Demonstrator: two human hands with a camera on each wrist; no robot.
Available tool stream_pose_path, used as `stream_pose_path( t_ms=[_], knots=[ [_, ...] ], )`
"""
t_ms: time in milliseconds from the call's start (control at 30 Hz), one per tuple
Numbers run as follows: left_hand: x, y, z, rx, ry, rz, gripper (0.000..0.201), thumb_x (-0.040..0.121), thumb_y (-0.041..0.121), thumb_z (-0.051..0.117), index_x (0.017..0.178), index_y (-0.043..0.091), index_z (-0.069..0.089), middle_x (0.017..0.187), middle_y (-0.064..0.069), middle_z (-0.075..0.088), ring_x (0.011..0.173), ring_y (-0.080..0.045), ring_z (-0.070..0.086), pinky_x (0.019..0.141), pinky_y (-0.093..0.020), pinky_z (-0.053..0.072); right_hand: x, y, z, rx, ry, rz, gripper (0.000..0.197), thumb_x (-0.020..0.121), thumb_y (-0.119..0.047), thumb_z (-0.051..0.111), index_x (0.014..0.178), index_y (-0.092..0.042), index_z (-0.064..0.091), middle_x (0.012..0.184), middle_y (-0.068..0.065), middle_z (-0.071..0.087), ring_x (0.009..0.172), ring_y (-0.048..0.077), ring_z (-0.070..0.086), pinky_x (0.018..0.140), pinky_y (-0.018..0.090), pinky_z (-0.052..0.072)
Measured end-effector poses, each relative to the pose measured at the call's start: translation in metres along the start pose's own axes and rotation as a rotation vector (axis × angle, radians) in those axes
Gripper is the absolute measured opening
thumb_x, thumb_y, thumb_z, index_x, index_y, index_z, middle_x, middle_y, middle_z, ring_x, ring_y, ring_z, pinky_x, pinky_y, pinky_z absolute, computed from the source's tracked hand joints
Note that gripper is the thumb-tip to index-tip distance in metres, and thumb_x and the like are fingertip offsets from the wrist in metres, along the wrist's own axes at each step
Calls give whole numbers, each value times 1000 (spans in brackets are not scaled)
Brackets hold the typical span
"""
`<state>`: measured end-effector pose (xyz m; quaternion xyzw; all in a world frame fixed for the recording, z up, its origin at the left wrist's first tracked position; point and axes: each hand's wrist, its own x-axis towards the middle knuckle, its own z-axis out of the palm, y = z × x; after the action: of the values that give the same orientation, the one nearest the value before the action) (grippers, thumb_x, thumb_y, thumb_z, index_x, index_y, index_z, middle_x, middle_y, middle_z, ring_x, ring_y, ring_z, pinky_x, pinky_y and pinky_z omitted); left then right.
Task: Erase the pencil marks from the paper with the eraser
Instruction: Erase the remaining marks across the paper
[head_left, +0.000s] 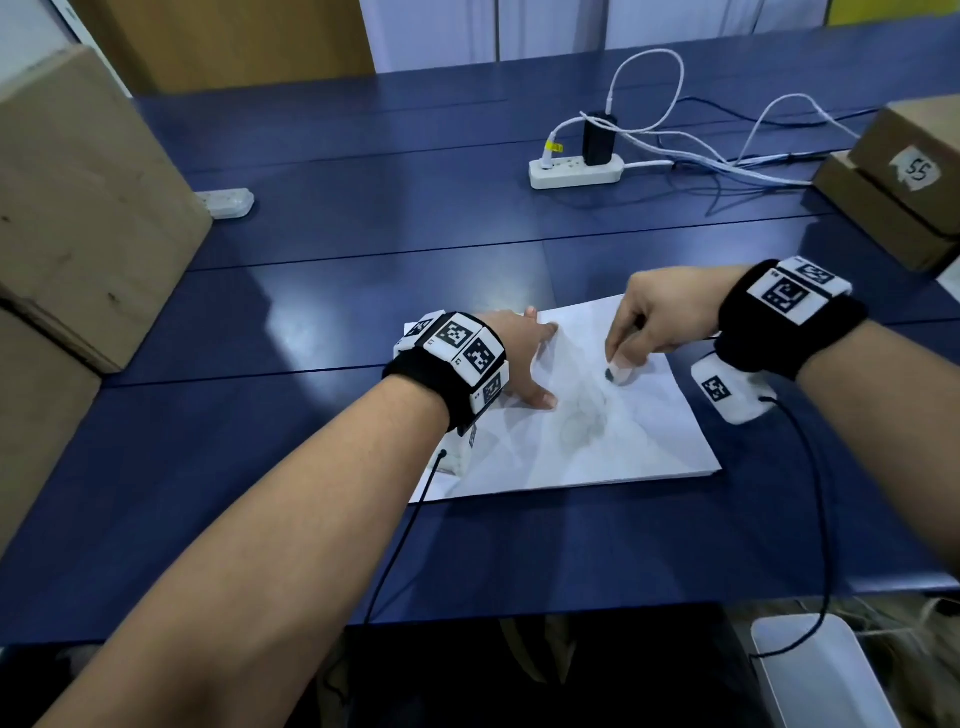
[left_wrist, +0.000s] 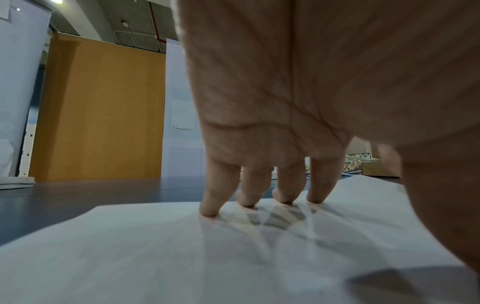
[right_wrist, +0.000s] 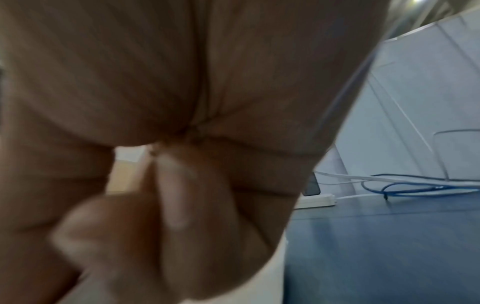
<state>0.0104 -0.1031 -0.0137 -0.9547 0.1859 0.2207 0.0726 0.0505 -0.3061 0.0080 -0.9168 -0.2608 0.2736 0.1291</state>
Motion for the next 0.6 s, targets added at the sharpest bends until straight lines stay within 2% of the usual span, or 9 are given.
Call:
stream_pose_path(
  t_ms=[67, 167, 233, 300, 433, 467, 533, 600],
  knots=[
    [1, 0, 0, 3, -2, 2, 104, 79, 64, 67, 157, 23, 11, 164, -3, 14, 142, -32, 32, 107, -42, 36, -2, 1, 0, 26, -16, -6, 3, 76, -25, 79, 78, -24, 79, 45, -8, 54, 43, 13, 39, 50, 21, 35],
    [2, -1, 0, 3, 5, 4, 105, 79, 65, 67, 157, 25, 11, 164, -2, 11, 141, -30, 34, 105, -41, 37, 11, 8, -4, -67, 243, 43, 6, 78, -29, 75, 83, -26, 79, 52, -11, 62, 49, 14, 56, 57, 19, 45],
    [2, -1, 1, -5, 13, 4, 104, 78, 65, 67, 157, 25, 13, 164, -2, 13, 138, -28, 37, 101, -39, 39, 18, 12, -6, -74, 365, 74, 11, 79, -30, 73, 87, -27, 80, 63, -12, 69, 61, 15, 65, 67, 25, 53],
    [2, -1, 2, -7, 19, 6, 103, 78, 66, 67, 157, 25, 14, 163, -2, 17, 137, -28, 39, 99, -38, 40, 18, 12, -5, -79, 345, 63, 11, 79, -30, 73, 88, -28, 80, 67, -10, 71, 64, 15, 65, 68, 27, 52],
    [3, -1, 2, -4, 15, 7, 104, 78, 65, 67, 157, 22, 13, 162, -4, 20, 136, -29, 40, 100, -40, 40, -2, 1, 1, 21, -42, -14, 4, 76, -27, 79, 80, -27, 79, 53, -3, 62, 47, 16, 44, 53, 22, 38],
    [3, -1, 2, -4, 15, 6, 104, 78, 65, 67, 157, 22, 14, 162, -4, 20, 137, -29, 40, 101, -40, 40, -4, 0, 1, 34, -78, -13, 4, 75, -27, 80, 79, -27, 79, 50, -4, 59, 45, 16, 42, 52, 22, 37],
    [3, 0, 1, -1, 17, 6, 104, 79, 65, 67, 157, 23, 13, 163, -4, 17, 138, -29, 38, 102, -40, 40, 1, 3, 0, -10, 17, 7, 5, 75, -29, 79, 79, -27, 79, 49, -6, 60, 44, 15, 45, 53, 23, 39],
    [2, -1, 1, -4, 17, 4, 104, 79, 65, 67, 157, 24, 12, 164, -2, 13, 139, -28, 36, 103, -39, 38, 10, 8, -3, -94, 230, 51, 8, 77, -31, 76, 84, -28, 79, 61, -7, 68, 54, 13, 55, 59, 23, 43]
  ],
)
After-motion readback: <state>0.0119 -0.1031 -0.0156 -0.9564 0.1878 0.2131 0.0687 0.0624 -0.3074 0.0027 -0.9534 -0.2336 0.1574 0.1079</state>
